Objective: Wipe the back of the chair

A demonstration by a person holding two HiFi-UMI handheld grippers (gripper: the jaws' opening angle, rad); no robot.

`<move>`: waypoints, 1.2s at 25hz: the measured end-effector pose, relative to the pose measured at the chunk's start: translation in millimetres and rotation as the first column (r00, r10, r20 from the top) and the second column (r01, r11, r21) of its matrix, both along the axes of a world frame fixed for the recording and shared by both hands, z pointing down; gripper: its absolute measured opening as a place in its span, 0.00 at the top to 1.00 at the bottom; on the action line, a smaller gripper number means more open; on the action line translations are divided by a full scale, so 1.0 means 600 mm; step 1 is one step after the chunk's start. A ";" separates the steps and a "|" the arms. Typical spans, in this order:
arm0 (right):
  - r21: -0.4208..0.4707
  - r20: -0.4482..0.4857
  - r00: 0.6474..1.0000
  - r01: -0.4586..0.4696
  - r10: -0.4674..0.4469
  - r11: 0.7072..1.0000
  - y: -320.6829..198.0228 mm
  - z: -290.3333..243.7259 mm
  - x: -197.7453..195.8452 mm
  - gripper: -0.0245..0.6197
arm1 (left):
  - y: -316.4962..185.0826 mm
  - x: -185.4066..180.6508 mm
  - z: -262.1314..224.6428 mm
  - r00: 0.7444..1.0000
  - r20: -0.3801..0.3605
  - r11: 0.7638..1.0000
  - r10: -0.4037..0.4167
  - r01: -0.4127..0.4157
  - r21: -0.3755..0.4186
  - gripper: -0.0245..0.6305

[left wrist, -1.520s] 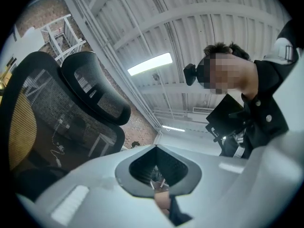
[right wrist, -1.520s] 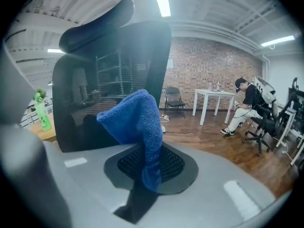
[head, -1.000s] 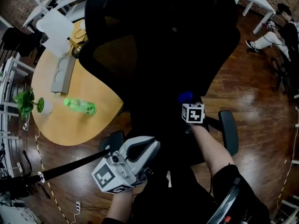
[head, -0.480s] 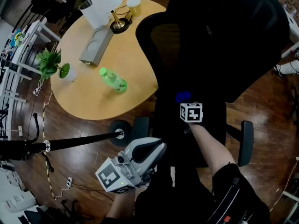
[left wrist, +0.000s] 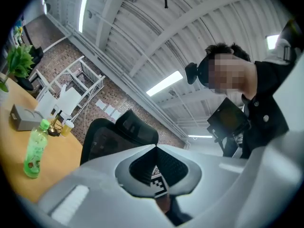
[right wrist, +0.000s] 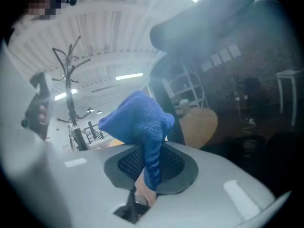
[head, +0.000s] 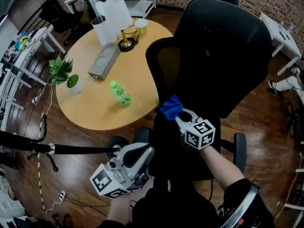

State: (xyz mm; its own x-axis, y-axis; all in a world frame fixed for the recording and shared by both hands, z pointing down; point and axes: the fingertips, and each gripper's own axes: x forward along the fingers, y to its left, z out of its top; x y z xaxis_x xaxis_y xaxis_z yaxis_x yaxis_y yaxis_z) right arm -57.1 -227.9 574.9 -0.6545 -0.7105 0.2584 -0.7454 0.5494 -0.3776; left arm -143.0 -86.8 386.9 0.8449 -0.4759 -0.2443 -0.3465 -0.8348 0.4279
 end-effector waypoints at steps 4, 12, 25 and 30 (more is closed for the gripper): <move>0.137 0.126 0.992 0.012 -0.030 0.990 0.074 -0.170 0.034 0.88 | -0.006 0.018 -0.053 0.998 -0.035 0.996 0.047 -0.044 0.072 0.97; 0.361 0.247 0.968 -0.138 0.049 0.922 0.220 -0.360 0.138 0.88 | 0.021 0.071 -0.132 0.978 -0.077 0.965 0.192 -0.174 0.195 0.97; 0.466 0.247 0.958 -0.247 0.144 0.849 0.302 -0.418 0.211 0.88 | 0.057 0.146 -0.166 0.952 -0.074 0.928 0.296 -0.269 0.257 0.97; 0.496 0.227 0.961 -0.253 0.157 0.831 0.300 -0.435 0.221 0.88 | 0.061 0.148 -0.177 0.951 -0.092 0.926 0.296 -0.262 0.273 0.97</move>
